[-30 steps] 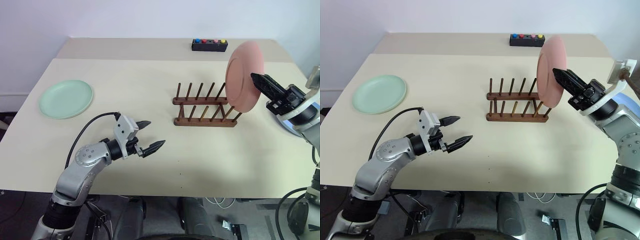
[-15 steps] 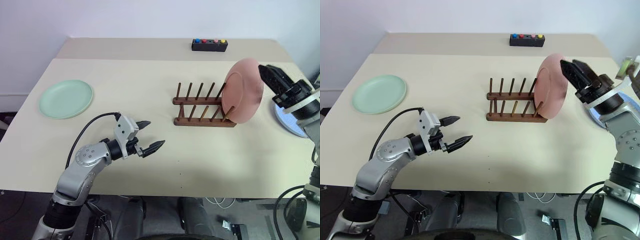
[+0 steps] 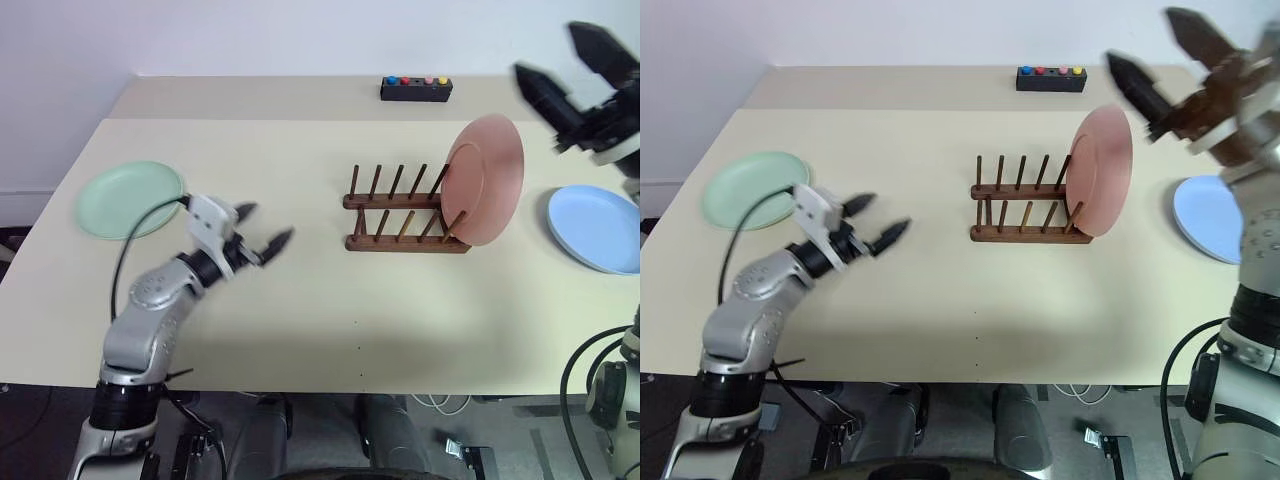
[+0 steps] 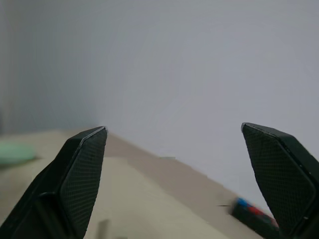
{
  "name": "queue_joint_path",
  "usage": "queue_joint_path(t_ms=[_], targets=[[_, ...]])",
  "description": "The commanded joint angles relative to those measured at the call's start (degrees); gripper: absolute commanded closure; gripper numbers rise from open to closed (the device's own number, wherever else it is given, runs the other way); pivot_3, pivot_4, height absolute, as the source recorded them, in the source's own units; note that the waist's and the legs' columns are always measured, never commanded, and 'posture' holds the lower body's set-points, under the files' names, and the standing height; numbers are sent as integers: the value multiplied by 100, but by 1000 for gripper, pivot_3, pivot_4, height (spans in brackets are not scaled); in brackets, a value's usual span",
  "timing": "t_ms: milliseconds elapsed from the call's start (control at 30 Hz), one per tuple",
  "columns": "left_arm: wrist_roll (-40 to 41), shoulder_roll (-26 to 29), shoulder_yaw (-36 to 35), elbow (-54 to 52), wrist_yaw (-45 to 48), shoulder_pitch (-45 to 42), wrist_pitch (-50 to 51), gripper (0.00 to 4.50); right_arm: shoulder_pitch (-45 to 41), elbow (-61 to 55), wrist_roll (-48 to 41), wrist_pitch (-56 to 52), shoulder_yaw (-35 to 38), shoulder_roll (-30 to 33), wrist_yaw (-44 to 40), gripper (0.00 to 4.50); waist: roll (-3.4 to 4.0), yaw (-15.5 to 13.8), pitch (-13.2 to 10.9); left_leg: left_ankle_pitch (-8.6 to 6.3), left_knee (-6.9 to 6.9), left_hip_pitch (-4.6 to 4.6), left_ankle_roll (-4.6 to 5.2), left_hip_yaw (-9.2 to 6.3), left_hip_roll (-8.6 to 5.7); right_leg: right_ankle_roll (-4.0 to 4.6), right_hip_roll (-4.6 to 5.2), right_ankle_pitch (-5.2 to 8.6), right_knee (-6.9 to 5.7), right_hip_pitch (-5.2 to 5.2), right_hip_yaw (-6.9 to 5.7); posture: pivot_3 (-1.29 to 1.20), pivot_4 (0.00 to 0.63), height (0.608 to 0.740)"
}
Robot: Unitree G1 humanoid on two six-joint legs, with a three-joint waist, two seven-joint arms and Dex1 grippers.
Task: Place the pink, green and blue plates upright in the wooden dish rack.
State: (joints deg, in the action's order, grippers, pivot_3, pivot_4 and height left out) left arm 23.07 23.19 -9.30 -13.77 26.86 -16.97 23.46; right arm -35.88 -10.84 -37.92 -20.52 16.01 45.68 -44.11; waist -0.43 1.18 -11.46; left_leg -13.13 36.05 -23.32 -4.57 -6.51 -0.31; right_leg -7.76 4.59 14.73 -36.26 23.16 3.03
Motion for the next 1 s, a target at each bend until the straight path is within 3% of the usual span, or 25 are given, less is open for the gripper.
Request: queue_joint_path(t_ms=[33,267,433,733,833,1000], targets=[[-230,18,-745,398,-895,-327,-119,0,61,-420,377,268,-440,-5,-278,127,-2,-21,0,0,2,-2,0,0,0,-1,1,0,1,0,0,0,150,734],[-624,219,-2370,1697,-3452,-1169,447,0,379,-746,1444,872,-1924,-549,-586,127,-17,-16,1,0,5,-4,-1,-5,-4,-3,4,-1,1,0,-4,0,150,734],[-138,98,-2892,1911,-3823,-1326,1099,0,476,-836,1543,904,-2146,-845,-636,127,-22,-47,2,1,6,-4,-3,-7,-4,-5,4,-4,-1,1,-4,0,150,734],[257,-117,-3141,2220,-4138,-1323,1951,0,759,-897,1728,893,-2186,-987,-650,127,-36,-8,10,4,4,-2,-7,-12,-5,-6,3,-5,-4,-1,-7,0,150,734],[406,-107,-3266,2555,-4174,-1478,1951,873,810,-911,1754,888,-2184,-1006,-626,92,-37,-14,10,4,2,-2,-7,-12,-5,-5,3,-5,-6,2,-7,0,150,734],[448,-54,-3306,2699,-4173,-1582,1691,3414,880,-923,1825,890,-2201,-1043,-596,92,-39,-17,11,4,4,-2,-8,-11,-5,-6,4,-5,-6,0,-7,0,150,734]])
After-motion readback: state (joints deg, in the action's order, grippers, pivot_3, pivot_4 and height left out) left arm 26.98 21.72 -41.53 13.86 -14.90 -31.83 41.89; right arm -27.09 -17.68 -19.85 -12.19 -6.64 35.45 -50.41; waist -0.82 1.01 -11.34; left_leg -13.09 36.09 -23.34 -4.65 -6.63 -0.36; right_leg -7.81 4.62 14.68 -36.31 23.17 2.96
